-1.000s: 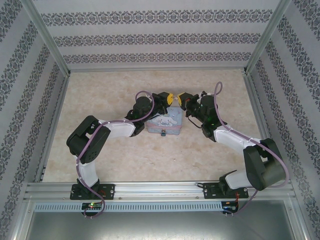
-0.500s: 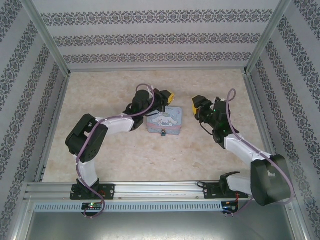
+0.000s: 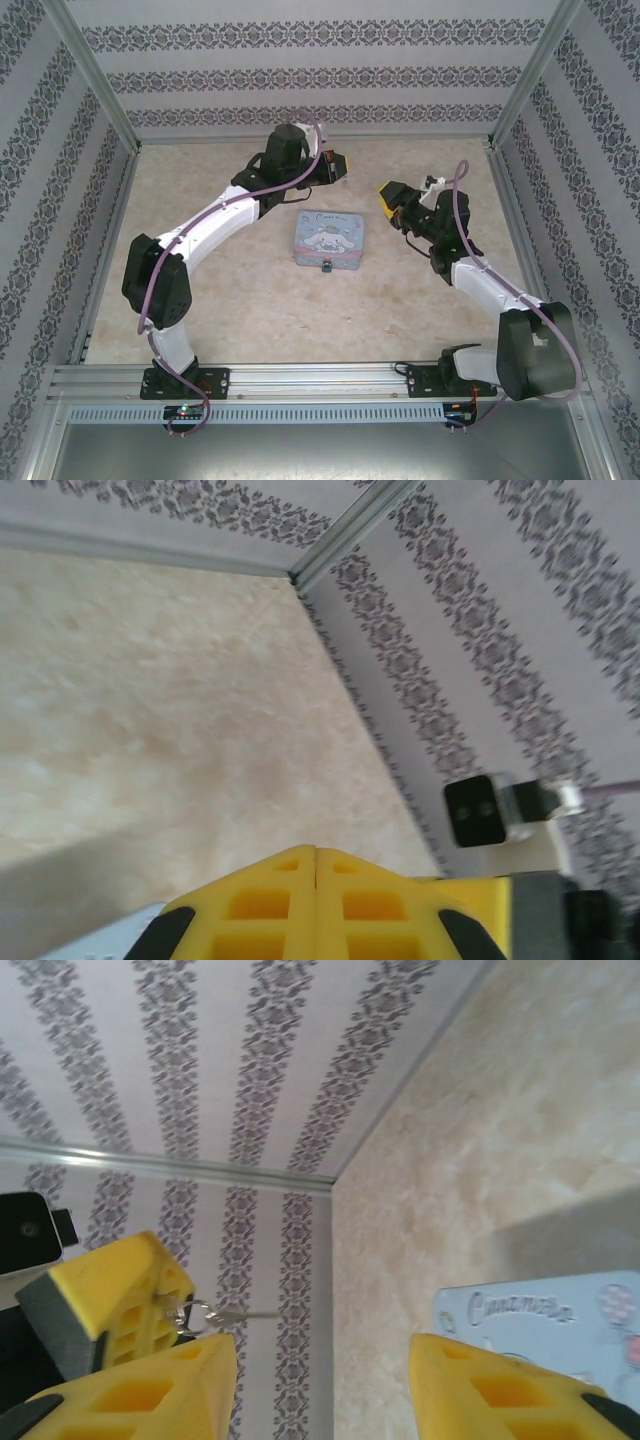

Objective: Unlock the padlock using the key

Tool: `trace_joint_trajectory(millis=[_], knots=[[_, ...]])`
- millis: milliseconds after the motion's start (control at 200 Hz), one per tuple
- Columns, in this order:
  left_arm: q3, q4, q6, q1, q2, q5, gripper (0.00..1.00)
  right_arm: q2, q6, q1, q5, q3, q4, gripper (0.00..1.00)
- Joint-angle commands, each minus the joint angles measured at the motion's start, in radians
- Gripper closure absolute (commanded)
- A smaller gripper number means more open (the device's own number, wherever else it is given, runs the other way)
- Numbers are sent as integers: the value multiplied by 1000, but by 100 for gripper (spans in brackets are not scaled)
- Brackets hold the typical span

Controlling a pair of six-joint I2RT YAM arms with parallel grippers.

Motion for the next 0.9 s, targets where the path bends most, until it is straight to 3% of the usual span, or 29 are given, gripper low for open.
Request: trace_joint_trajectory(millis=[0,290,894], knots=[[23,-216,226,-11,-36,-39,100,16,-20,27,-15,34,71,53],[-46,-69,98,-11,-40,60,100,61,-6,71,25,34,250,58],[-263,469,-465,-11,-33,60,100,201,67,118,73,53,514,64]])
